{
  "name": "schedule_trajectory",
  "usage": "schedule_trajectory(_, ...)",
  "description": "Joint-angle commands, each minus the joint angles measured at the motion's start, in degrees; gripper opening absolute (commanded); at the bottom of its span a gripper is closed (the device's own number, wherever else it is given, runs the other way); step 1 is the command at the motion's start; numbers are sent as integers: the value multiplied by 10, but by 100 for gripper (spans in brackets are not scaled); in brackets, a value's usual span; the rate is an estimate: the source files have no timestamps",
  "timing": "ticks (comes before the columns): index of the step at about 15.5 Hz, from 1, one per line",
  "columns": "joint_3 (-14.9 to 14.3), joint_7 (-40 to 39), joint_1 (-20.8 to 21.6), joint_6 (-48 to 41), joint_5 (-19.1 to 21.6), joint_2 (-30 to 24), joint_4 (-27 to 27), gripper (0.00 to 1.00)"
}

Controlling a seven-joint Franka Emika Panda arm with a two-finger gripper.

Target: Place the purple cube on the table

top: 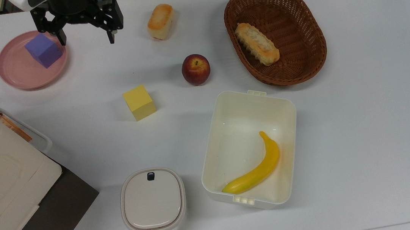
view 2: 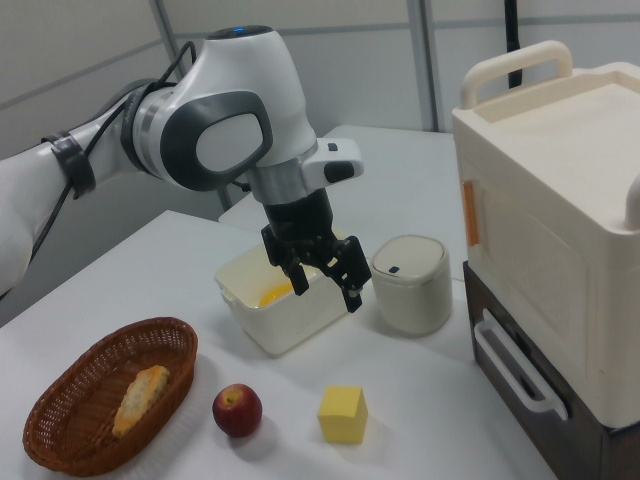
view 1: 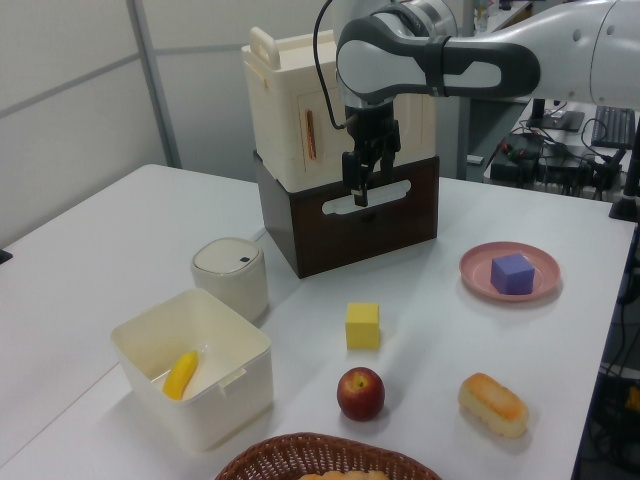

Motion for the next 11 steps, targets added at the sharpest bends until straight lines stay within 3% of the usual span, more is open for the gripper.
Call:
schedule_trajectory(1, -7, 6, 2, 12, 22, -13, -8, 100)
schedule_trajectory(11, -5, 6, -5, -4, 16, -30, -18, 100)
